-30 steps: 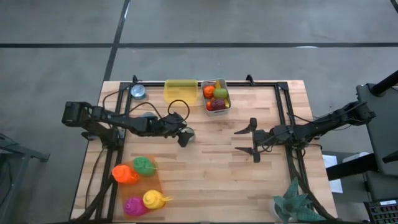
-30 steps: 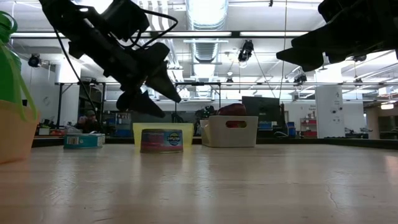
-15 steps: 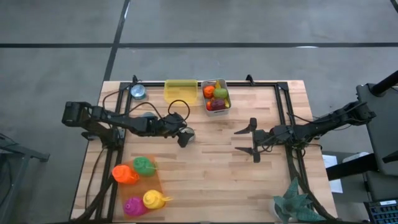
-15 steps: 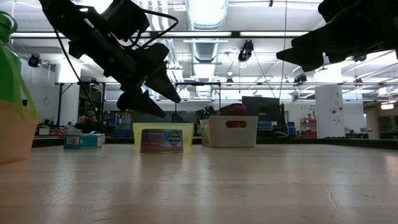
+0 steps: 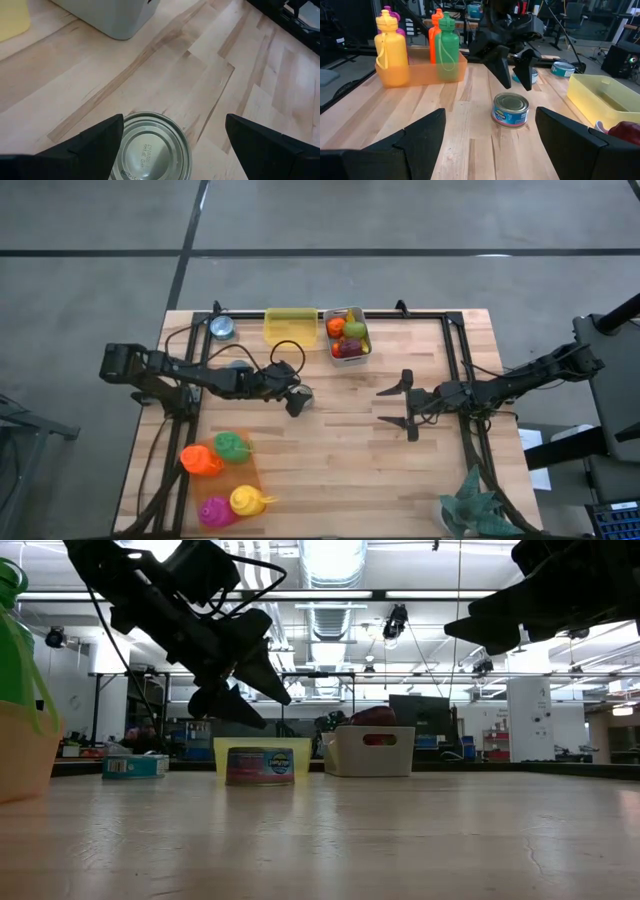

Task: Pick & Place Food Item
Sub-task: Put the blue and pink tuna can into the yellow bin

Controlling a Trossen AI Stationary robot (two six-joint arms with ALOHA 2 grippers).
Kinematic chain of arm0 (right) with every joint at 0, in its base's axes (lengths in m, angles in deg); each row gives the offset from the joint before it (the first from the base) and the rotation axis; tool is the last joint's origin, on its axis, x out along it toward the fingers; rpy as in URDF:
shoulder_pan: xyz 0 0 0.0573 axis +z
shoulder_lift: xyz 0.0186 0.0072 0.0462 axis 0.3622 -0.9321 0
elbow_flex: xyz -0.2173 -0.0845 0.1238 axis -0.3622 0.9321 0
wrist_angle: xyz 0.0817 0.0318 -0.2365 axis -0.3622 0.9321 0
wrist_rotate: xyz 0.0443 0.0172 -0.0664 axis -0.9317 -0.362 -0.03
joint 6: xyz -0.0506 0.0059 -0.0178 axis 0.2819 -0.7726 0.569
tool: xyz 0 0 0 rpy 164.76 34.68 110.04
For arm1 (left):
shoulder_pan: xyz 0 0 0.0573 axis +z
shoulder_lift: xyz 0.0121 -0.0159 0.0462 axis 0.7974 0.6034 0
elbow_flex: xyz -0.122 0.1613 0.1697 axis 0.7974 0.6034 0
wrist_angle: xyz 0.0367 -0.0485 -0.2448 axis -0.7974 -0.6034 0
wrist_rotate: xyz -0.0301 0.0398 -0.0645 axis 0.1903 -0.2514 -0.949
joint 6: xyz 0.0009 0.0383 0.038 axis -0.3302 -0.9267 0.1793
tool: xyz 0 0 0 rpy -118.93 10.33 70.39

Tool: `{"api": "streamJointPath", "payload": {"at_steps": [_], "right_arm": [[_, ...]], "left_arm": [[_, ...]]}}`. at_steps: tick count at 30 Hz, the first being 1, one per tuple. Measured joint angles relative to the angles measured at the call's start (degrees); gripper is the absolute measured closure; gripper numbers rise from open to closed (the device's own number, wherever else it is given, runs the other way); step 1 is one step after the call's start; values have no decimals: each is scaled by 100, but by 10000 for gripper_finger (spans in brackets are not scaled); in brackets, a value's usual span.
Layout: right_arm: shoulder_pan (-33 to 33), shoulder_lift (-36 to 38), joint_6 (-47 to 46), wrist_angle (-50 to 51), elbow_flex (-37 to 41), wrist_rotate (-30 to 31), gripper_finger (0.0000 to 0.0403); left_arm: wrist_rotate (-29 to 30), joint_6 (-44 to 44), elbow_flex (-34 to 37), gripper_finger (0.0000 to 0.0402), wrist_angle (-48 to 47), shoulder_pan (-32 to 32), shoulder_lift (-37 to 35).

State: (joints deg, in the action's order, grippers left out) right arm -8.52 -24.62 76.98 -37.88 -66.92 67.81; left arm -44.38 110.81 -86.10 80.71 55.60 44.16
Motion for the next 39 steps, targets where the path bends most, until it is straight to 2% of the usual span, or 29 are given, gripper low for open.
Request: {"api": "streamJointPath", "payload": {"at_steps": [9,17,27,35,39], "right_arm": [[0,-1,-2,-2,0,0,97],[1,1,139,-4,0,0,97],[1,-2,-1658,-20,0,-35,97],[-13,-107,-1374,92,-2,88,97],[-16,-476,-858,94,-13,495,97]], "left_arm": [[0,33,0,48,15,0,-2],[0,153,-2,48,401,-2,-2],[2,160,-2,48,461,-4,-7],[114,504,-2,48,454,0,-6],[90,987,-2,48,405,0,-7]]}}
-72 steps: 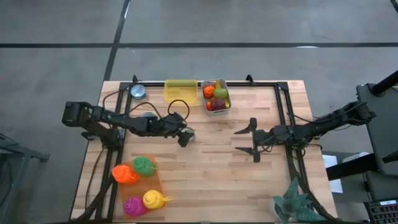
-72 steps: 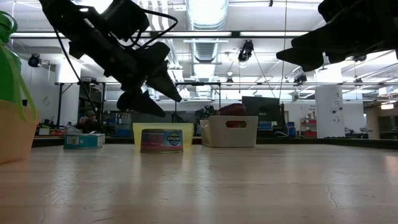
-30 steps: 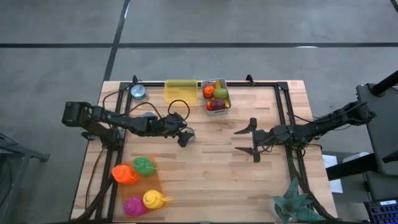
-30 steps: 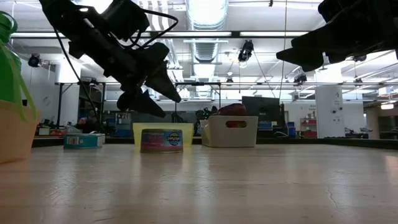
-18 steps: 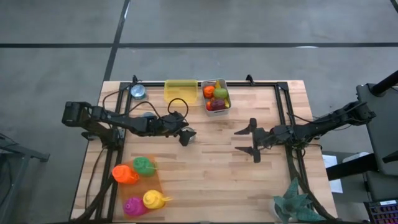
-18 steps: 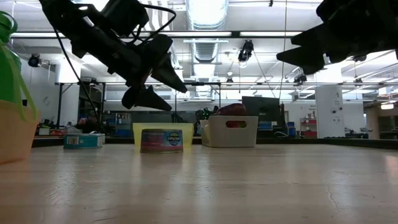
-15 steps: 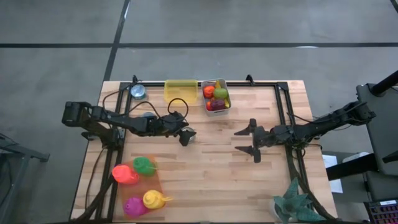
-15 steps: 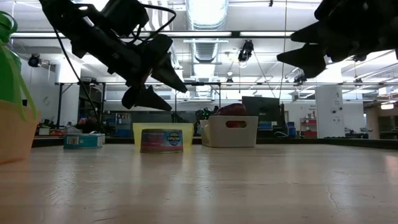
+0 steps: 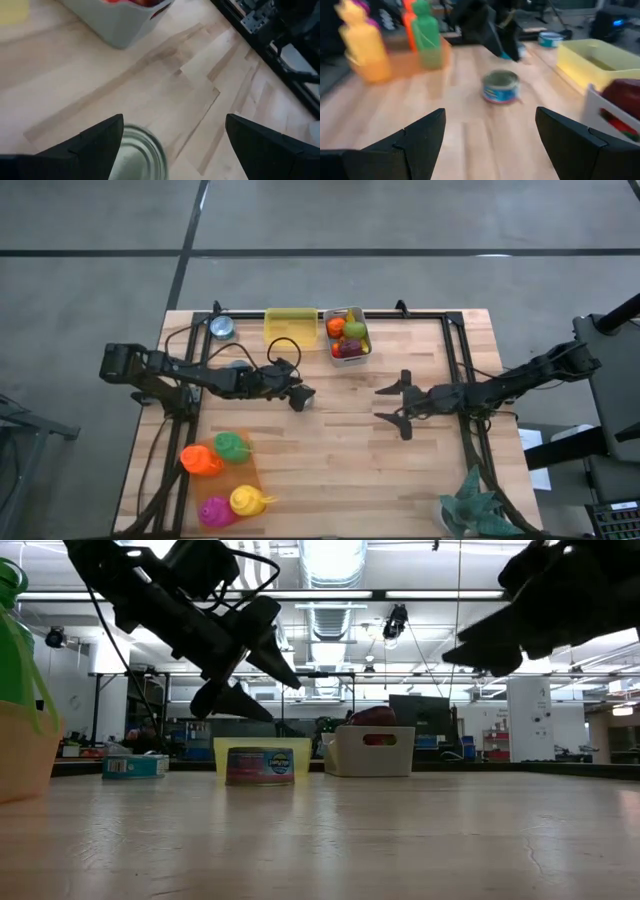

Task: Pick & Place Food Item
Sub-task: Put the blue and pink tuna can into the yellow bin

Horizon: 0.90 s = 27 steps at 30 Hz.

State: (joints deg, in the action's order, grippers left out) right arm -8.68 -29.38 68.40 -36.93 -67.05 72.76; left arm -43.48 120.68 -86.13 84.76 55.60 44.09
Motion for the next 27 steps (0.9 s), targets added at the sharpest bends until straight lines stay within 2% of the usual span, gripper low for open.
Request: {"api": "streamJointPath", "payload": {"at_steps": [7,11,18,27], "right_arm": [[-41,-1139,428,20,-584,261,97],[-196,-2048,405,15,-1149,358,97],[-594,-3623,525,15,-2018,360,97],[-862,-4688,571,17,-2664,332,97]], "left_arm": [[-553,263,-4,48,-103,0,0],[-552,283,-4,48,-250,24,0],[-544,674,-4,48,-1175,105,-1],[-544,499,-208,48,-1155,162,-4]]}}
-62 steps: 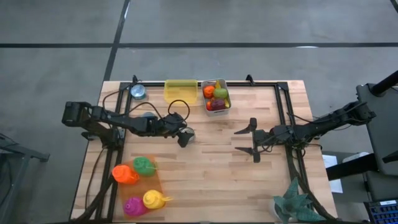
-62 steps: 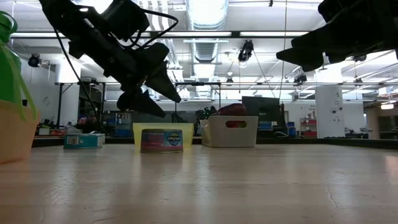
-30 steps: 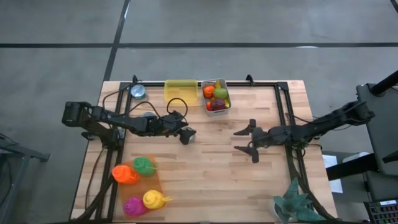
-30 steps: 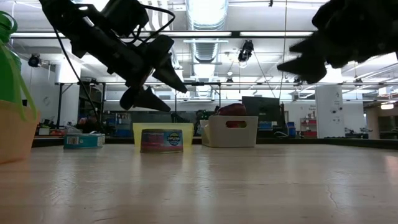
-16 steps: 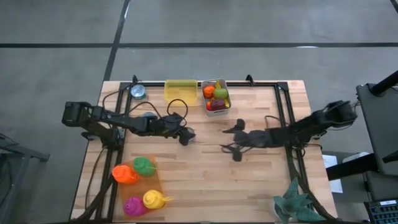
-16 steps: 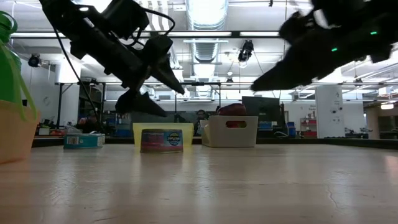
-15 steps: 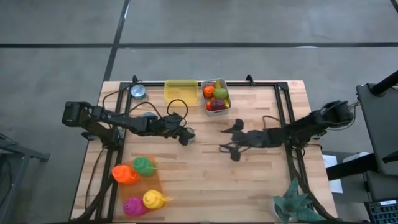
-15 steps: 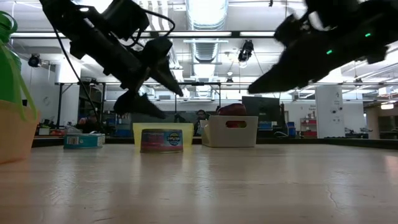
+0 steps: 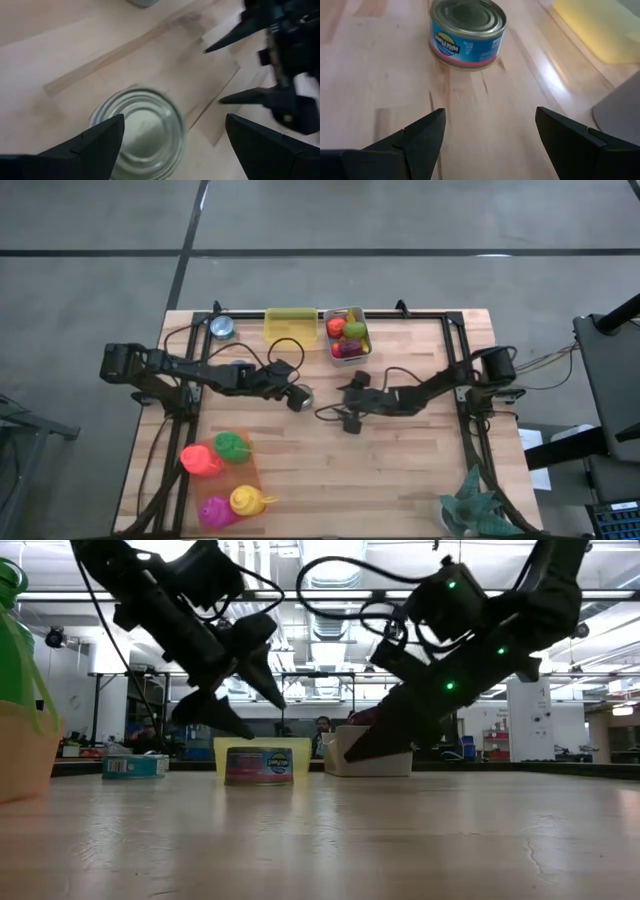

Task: Pick & Place Food Item
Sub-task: Put the blue and pink tuna can into the yellow bin

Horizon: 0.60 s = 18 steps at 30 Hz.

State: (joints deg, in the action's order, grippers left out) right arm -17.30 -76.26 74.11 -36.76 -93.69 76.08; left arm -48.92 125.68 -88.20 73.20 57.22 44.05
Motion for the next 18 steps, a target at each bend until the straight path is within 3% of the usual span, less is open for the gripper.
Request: {"api": "streamJointPath", "payload": {"at_steps": [10,18], "right_arm": [[-4,-246,149,-63,-260,-46,97],[-200,-243,101,-494,-257,-717,97]], "left_arm": [[50,23,-225,48,-541,173,0],[-11,24,-223,48,-732,219,0]]}}
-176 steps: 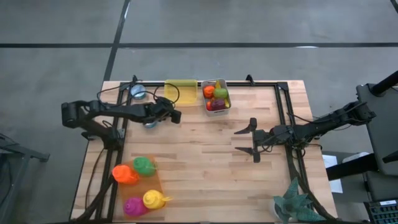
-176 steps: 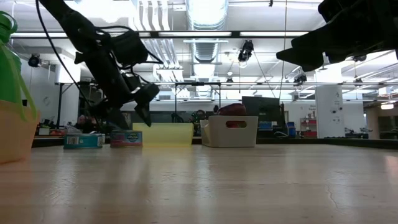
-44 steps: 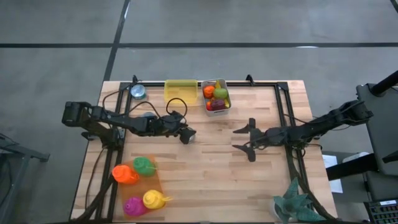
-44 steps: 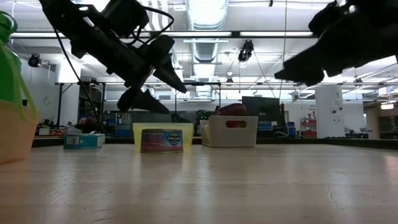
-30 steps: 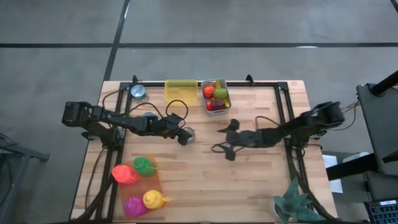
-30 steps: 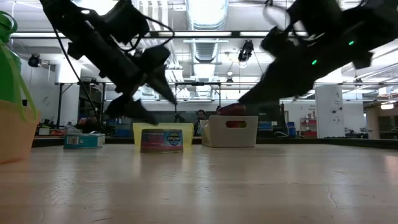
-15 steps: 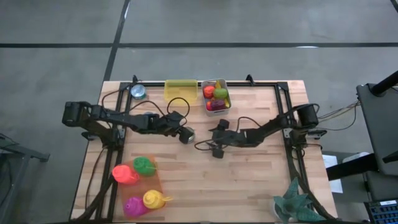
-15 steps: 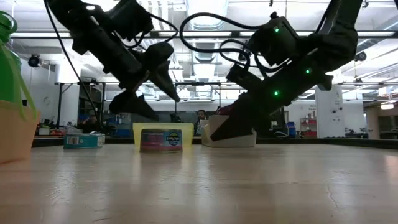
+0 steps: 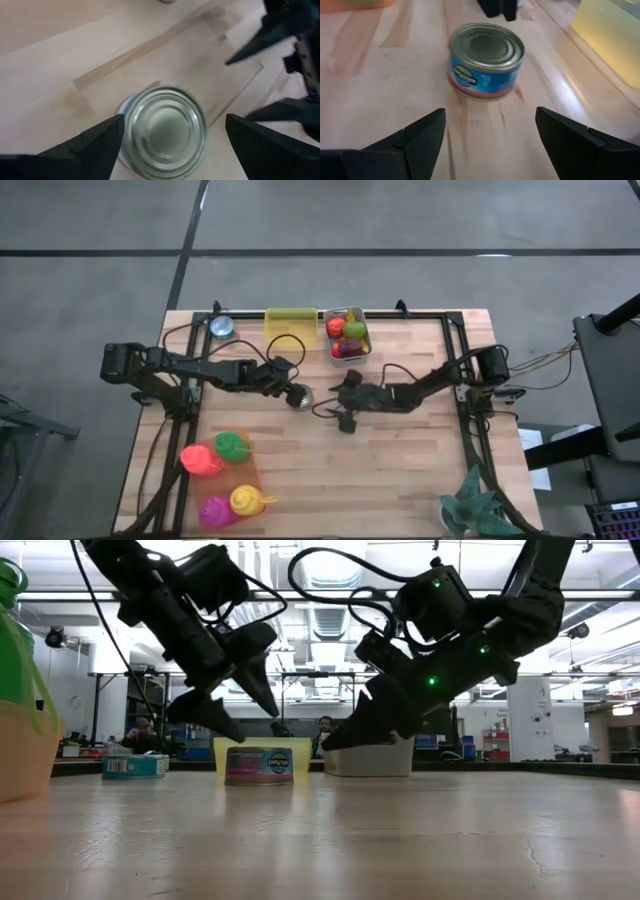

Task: Pick & Place Food Item
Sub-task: Put the blue and pink tuna can into the yellow bin

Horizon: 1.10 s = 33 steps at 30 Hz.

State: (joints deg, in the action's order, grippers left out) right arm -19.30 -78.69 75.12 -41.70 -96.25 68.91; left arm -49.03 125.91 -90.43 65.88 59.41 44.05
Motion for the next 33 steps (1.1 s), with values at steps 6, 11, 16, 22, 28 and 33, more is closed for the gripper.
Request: {"api": "streamJointPath", "payload": {"at_steps": [6,11,16,22,28,33], "right_arm": [[-150,-34,-7,-96,3,-36,97],[-195,-260,-25,-663,-3,-588,97],[-196,-794,47,-757,-276,-612,97],[-208,-1276,37,-746,-675,-610,97],[-223,-1541,6,-729,-927,-612,97],[-232,-1572,-8,-710,-966,-561,97]], "left_arm": [[-296,-4,0,48,181,-7,0],[-294,-2,13,48,157,-7,0],[-294,-4,13,48,157,-7,2],[-295,-2,15,48,140,-17,4],[-357,0,56,48,125,-31,7],[-357,0,63,48,132,-48,7]]}}
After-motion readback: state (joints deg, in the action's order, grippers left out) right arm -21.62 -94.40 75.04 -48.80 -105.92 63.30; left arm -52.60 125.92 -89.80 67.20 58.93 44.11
